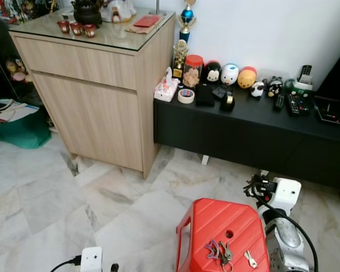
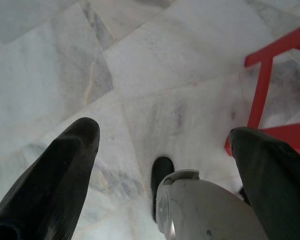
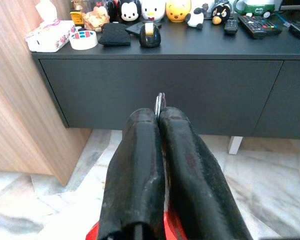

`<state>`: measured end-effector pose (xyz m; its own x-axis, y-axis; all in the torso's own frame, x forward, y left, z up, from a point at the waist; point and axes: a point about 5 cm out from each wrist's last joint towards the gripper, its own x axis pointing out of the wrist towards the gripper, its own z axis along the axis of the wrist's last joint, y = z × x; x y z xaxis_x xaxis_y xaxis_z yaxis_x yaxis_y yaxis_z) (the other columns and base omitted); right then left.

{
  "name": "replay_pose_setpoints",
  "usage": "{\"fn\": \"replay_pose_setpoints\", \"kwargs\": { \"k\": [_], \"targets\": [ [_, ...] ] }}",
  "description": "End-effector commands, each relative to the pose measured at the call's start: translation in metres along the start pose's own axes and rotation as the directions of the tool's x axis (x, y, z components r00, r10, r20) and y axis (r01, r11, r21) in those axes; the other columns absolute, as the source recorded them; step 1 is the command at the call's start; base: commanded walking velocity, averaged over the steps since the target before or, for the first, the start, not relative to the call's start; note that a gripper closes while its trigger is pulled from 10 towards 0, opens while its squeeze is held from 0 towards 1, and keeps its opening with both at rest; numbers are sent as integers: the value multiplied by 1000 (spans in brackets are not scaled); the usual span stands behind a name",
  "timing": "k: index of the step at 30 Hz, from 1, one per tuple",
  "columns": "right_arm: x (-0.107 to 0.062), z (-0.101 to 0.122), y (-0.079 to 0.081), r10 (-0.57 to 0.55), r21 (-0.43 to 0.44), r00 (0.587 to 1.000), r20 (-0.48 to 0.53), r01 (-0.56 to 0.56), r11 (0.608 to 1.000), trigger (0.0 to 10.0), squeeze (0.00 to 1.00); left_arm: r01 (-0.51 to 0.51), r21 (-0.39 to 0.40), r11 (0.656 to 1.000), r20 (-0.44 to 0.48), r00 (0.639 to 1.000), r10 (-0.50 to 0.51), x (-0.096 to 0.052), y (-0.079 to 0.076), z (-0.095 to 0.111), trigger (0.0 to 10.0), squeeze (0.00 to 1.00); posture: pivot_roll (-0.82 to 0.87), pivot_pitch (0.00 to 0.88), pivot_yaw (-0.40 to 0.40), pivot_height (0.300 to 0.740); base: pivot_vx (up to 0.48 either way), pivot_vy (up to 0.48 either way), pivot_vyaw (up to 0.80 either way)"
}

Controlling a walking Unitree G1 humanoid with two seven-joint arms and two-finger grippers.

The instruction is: Hang keys on a hook

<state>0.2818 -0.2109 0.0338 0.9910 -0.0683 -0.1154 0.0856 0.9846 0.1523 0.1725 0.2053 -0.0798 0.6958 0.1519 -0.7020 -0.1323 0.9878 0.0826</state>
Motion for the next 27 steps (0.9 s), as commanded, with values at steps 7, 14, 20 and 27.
{"fn": "replay_pose_setpoints", "kwargs": {
  "k": [7,14,20,27],
  "targets": [
    [10,2,10,24,22,999,-35,-24,999,10000,0,8,67,998,3,1000,-8,2,9,6,10000,0,-55,0,-45,740,0,0,0],
    [15,11,15,-24,52,1000,6,23,998,10000,0,-6,115,993,-10,1000,7,-1,23,1,10000,0,-47,0,-2,740,0,0,0],
    [7,3,9,-110,37,994,8,109,993,10000,0,-16,127,992,-44,999,22,-5,36,-8,10000,0,-24,0,15,740,0,0,0],
    [2,-1,11,-127,19,992,4,127,992,10000,0,-19,131,991,-69,997,29,-7,43,-12,10000,0,-18,0,13,740,-217,0,0]
  ]
}}
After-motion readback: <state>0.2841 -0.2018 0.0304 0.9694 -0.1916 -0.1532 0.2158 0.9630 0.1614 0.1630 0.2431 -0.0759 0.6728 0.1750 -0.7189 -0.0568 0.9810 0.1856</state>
